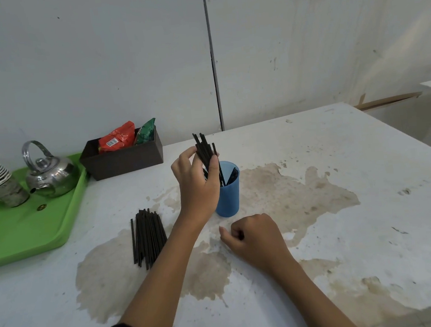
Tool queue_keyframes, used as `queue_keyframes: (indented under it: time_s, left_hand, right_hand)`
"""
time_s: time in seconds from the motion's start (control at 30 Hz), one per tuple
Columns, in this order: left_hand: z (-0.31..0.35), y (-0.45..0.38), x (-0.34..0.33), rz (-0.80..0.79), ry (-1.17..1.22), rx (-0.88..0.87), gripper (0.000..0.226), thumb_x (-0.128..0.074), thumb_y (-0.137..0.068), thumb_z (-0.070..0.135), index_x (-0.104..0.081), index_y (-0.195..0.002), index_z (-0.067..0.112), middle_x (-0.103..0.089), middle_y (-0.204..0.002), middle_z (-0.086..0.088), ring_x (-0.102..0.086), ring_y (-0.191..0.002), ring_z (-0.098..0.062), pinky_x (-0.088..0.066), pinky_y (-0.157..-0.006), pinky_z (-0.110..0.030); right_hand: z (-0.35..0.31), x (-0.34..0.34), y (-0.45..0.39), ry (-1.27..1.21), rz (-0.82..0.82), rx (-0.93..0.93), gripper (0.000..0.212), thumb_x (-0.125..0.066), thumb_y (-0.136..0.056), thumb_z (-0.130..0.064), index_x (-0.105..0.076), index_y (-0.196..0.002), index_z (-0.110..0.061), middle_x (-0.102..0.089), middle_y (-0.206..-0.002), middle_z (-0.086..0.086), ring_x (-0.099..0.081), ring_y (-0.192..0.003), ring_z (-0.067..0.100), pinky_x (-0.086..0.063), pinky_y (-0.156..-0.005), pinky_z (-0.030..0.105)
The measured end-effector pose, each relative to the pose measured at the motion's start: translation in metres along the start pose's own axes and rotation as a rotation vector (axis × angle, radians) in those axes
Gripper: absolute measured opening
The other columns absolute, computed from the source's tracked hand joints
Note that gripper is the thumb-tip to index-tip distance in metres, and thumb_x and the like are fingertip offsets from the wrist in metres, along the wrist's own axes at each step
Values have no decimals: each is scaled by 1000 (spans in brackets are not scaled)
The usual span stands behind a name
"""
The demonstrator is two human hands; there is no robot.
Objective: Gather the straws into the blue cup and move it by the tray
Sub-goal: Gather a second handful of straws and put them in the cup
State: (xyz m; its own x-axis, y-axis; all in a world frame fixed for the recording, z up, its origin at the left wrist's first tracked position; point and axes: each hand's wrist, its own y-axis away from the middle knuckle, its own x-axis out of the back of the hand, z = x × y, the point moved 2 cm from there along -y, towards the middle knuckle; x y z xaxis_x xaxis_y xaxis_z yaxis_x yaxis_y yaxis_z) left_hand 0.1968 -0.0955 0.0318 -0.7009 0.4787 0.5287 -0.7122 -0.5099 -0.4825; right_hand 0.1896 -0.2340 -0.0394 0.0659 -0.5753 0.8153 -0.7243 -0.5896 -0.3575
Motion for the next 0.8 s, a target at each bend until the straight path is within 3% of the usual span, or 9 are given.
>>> queue_keyframes:
  time_s: [0.07,0.23,0.37,0.5,0.53,0.6,0.67,0.8]
  left_hand:
    - [-2,1,4,-2,-11,6,27,-55,-98,34,-69,-116,18,-44,-140,4,-25,-133,-16,-15,-94,2]
    - [-4,3,13,-47,44,15,31,-57,-95,38,-69,-119,22,-39,-149,10,-19,-137,-9,-21,-103,-19]
    - [-1,5,18,-69,102,32,53,-31,-97,50,-62,-132,25,-37,-149,17,-15,-135,1,-20,-93,-1]
    - [2,5,21,-72,128,33,44,-34,-105,40,-57,-137,22,-39,-141,21,-17,-130,2,-16,-90,10]
    - [1,4,22,-71,139,37,42,-35,-105,38,-56,-138,23,-42,-142,19,-20,-130,1,-17,-94,7]
    - [-2,3,22,-86,188,61,43,-36,-104,39,-51,-142,25,-48,-140,19,-25,-133,-1,-23,-110,-12]
    - [-7,1,23,-112,217,86,47,-37,-104,39,-40,-149,26,-51,-134,24,-29,-136,-3,-27,-112,-25]
    - [-12,-1,24,-173,210,108,63,-47,-102,34,-16,-157,33,-47,-136,30,-33,-138,-4,-24,-106,-24]
  right_hand:
    - [0,0,0,-4,-6,-1,55,-50,-87,-45,-22,-48,-17,-22,-41,0,-22,-42,20,-14,-53,19]
    - [1,1,-1,-29,5,-17,57,-53,-87,-44,-21,-47,-18,-20,-41,0,-22,-42,20,-13,-51,19]
    - [3,1,-1,-58,6,-27,55,-55,-85,-44,-26,-47,-18,-25,-42,1,-25,-44,19,-16,-49,19]
    - [3,1,0,-70,2,-28,55,-56,-84,-45,-26,-46,-20,-26,-41,0,-27,-44,19,-17,-50,18]
    - [3,1,0,-71,7,-27,55,-57,-84,-44,-26,-46,-20,-25,-41,0,-26,-44,20,-17,-50,18]
    - [3,1,0,-67,10,-29,55,-57,-84,-43,-25,-46,-19,-24,-42,1,-25,-45,20,-16,-49,18]
    - [3,1,-1,-68,5,-32,55,-58,-84,-42,-27,-47,-17,-24,-42,1,-25,-45,20,-16,-49,19]
    - [2,2,-1,-65,5,-32,56,-60,-85,-39,-24,-46,-18,-21,-42,1,-23,-44,20,-16,-48,19]
